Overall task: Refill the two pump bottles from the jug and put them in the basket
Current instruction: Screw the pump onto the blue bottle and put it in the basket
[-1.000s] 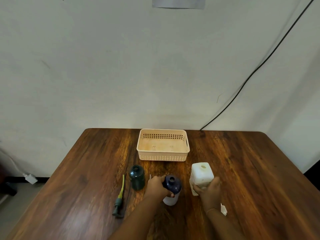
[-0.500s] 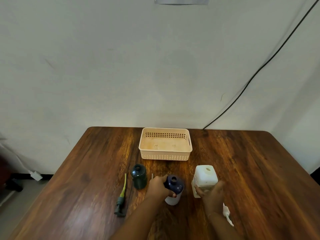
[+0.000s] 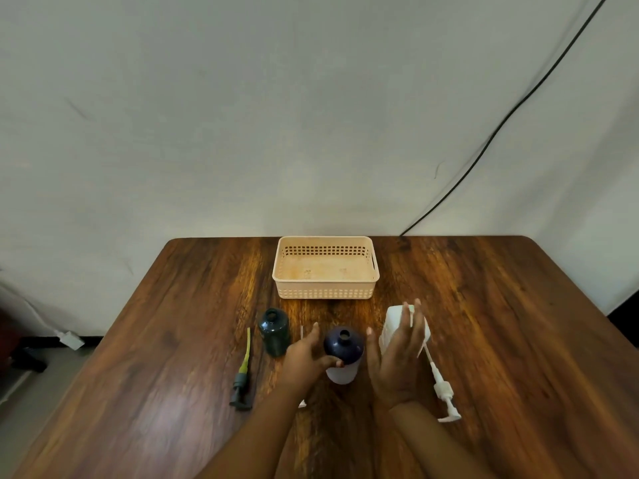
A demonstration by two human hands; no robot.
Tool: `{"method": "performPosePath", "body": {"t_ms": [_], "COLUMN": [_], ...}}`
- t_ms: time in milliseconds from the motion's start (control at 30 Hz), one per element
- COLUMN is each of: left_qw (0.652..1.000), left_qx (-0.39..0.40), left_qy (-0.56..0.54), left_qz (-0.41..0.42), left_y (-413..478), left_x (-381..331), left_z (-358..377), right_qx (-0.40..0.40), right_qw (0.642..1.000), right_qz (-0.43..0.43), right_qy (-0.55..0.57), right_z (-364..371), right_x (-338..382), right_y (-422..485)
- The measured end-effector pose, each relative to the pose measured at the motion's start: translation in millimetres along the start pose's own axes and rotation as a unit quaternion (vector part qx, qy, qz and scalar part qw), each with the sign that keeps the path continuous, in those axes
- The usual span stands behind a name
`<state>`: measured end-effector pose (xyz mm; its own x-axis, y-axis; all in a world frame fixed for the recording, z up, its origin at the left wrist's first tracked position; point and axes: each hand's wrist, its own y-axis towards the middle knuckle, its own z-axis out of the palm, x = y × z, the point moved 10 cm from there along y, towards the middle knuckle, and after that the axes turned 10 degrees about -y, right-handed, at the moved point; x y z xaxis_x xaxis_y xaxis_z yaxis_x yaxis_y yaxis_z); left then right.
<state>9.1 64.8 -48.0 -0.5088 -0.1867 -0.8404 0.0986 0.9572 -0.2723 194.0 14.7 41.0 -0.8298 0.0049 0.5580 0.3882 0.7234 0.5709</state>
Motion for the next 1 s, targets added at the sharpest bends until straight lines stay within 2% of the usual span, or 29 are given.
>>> {"method": "performPosePath", "body": {"t_ms": [67,167,267,333,400,433,467,500,633,833,1000], "left_qw": [0.998,0.992,0.983,0.979,0.979,0.98,0.979,0.977,0.973,0.97,0.957], "left_qx": [-0.059,-0.127,-0.171,-0.172,-0.151,-0.136,-0.123,-0.11,-0.085,-0.054,-0.092], "left_qy": [-0.028,-0.025,-0.05,-0.077,-0.089,-0.092,-0.098,-0.108,-0.136,-0.169,-0.235], "left_qz": [-0.003,-0.004,-0.036,-0.073,-0.1,-0.114,-0.13,-0.146,-0.167,-0.166,-0.141], "left_y": [-0.9,-5.4,-10.5,-12.6,-12.9,-12.6,-13.0,-14.2,-15.3,-17.2,-13.5], "left_x": [7.0,16.8,36.2,51.4,62.7,68.8,75.3,80.9,92.8,90.3,75.5], "left_z": [-17.4,-41.0,-55.6,-56.2,-50.0,-45.2,-40.9,-36.4,-24.1,-13.3,-30.2], "right_qx": [0.011,0.068,0.217,0.339,0.407,0.423,0.421,0.449,0.5,0.51,0.479], "right_qw": [0.998,0.987,0.961,0.925,0.899,0.895,0.903,0.893,0.866,0.857,0.868], "right_qz": [-0.05,-0.132,-0.148,-0.147,-0.119,-0.105,-0.08,-0.007,-0.011,0.059,0.089], "right_qy": [0.044,0.064,0.088,0.088,0.107,0.095,0.035,0.04,-0.022,0.047,0.092], "right_z": [7.1,21.6,61.0,94.9,112.2,119.5,126.5,133.9,154.7,156.0,144.3], "right_x": [27.0,70.6,90.3,91.2,80.4,73.2,61.7,48.1,40.2,45.2,60.5], "right_y": [-6.7,-27.1,-53.2,-80.7,-102.8,-108.4,-110.6,-114.9,-123.6,-118.1,-98.4]}}
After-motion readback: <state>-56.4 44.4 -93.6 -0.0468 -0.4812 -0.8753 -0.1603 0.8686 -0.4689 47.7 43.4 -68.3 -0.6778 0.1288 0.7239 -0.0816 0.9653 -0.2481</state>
